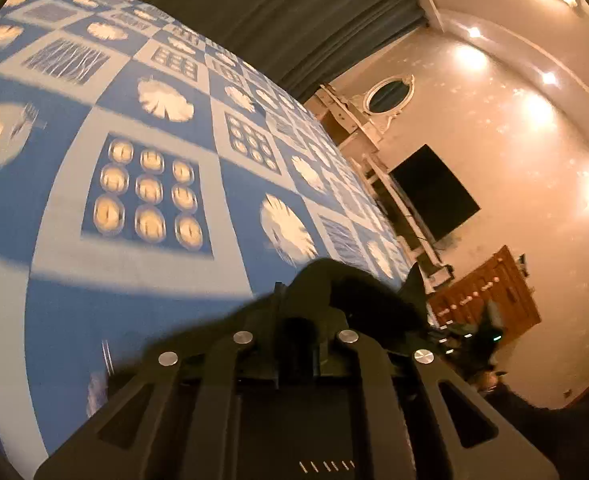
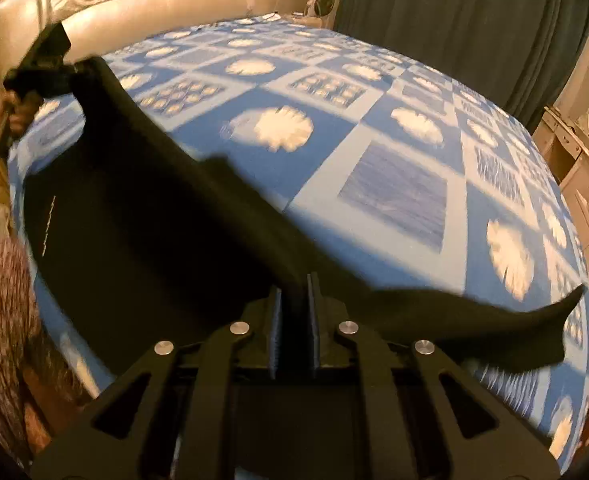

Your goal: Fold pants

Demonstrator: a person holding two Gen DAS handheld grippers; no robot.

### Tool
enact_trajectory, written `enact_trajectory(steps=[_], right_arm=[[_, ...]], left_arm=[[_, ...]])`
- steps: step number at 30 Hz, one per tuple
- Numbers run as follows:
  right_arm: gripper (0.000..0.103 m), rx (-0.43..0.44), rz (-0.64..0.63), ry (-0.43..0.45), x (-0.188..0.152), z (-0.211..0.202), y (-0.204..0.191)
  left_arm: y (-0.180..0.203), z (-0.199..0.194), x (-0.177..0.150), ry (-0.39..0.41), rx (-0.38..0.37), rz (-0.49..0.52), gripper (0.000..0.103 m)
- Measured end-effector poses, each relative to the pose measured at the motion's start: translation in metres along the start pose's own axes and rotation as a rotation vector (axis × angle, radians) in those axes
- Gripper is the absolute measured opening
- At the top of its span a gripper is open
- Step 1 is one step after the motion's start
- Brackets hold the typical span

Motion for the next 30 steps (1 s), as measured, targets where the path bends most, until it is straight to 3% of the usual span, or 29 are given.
enact_trajectory(steps=[3, 7, 9, 10, 11, 13, 17, 22, 24, 26, 30], right_arm=[[0.012, 0.006, 0.0, -0.03, -0.031, 0.002, -0.022], [0.02, 0.055, 0.009, -0.116, -0.063, 0.015, -0.044], [0.034, 0.054, 0.034, -0.11, -0.071, 0.012, -0.049], [0.05, 0.086, 0.079, -0.104, -0.071, 0.009, -0.046], [0.06, 0.111, 0.117, -0.094, -0.071, 0.006, -0.044], [0.065, 0.195, 0.254, -0.063, -0.074, -0.006, -0.032], [0.065, 0.337, 0.524, -0.062, -0.089, -0.01, -0.005], [0.066, 0.483, 0.876, -0.043, -0.114, -0.002, 0.032], [0.066, 0.558, 1.026, -0.042, -0.127, 0.007, 0.043], [0.065, 0.612, 1.131, -0.029, -0.137, 0.012, 0.049], [0.065, 0.642, 1.216, -0.008, -0.144, 0.015, 0.054]], left_arm=[[0.008, -0.017, -0.039, -0.025, 0.015, -0.013, 0.015], [-0.005, -0.026, -0.095, -0.09, 0.091, -0.101, 0.022], [-0.012, -0.029, -0.115, -0.107, 0.138, -0.143, 0.025], [-0.016, -0.033, -0.126, -0.102, 0.161, -0.178, 0.027], [-0.018, -0.037, -0.133, -0.084, 0.166, -0.207, 0.028], [-0.023, -0.047, -0.145, -0.038, 0.161, -0.292, 0.032], [-0.015, -0.064, -0.156, 0.054, 0.172, -0.38, 0.052], [0.013, -0.071, -0.164, 0.161, 0.171, -0.411, 0.068], [0.02, -0.062, -0.163, 0.163, 0.159, -0.41, 0.071], [0.022, -0.049, -0.163, 0.142, 0.202, -0.41, 0.071], [0.014, -0.042, -0.168, 0.168, 0.229, -0.488, 0.072]])
Point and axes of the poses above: each gripper's, at about its wrist camera, not at the fingertips, and z roughly the way its jaws point, y to its right, x to its top, the point moved 2 cm from there along z, roughly the way its jaws point
